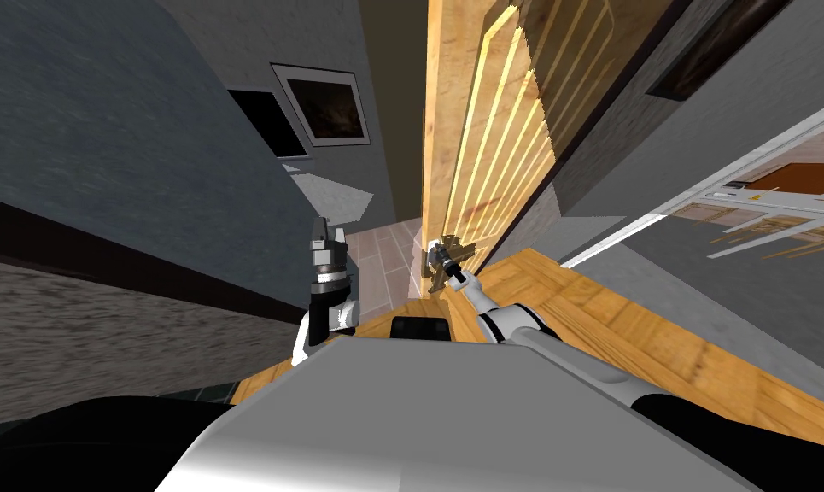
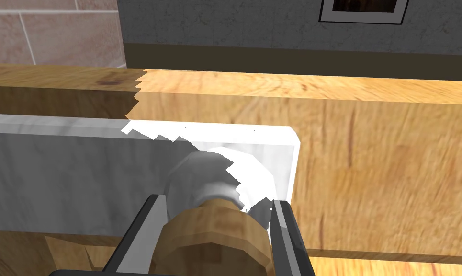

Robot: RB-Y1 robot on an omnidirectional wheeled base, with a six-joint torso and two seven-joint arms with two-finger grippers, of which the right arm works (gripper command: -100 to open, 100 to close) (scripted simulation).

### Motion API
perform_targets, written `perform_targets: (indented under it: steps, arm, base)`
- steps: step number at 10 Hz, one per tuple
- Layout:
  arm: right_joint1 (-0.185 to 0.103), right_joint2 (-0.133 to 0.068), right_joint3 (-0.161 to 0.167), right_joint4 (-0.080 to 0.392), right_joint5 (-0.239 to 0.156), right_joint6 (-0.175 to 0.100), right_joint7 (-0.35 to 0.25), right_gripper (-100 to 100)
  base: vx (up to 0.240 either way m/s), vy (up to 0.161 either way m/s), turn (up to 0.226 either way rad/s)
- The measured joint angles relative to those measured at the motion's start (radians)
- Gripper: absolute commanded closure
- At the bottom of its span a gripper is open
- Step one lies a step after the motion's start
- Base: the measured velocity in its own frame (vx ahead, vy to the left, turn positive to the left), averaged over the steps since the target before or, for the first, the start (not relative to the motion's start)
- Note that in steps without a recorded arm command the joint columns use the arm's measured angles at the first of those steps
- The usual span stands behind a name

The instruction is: Push the door open

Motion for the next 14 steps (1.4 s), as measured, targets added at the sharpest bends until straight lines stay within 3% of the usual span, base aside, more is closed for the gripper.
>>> perform_targets:
  steps: [4, 5, 8, 9, 11, 13, 14]
  arm:
    - [0.017, -0.01, -0.02, -0.04, -0.012, 0.022, 0.01, 100]
    - [-0.001, -0.006, -0.036, -0.003, -0.019, 0.007, 0.023, 100]
    - [-0.003, -0.01, -0.063, 0.008, -0.033, 0.009, 0.045, 100]
    - [0.015, -0.016, -0.068, -0.022, -0.036, 0.022, 0.046, 100]
    - [0.02, -0.022, -0.088, -0.025, -0.046, 0.03, 0.059, 100]
    - [0.007, -0.026, -0.115, 0.009, -0.059, 0.018, 0.078, 100]
    - [0.029, -0.031, -0.122, -0.031, -0.063, 0.036, 0.081, 100]
  base:
    - [0.144, 0.117, -0.036]
    - [0.146, 0.087, -0.025]
    - [0.147, 0.145, -0.05]
    - [0.138, 0.128, -0.06]
    - [0.148, 0.157, -0.061]
    - [0.145, 0.152, -0.052]
    - [0.142, 0.149, -0.067]
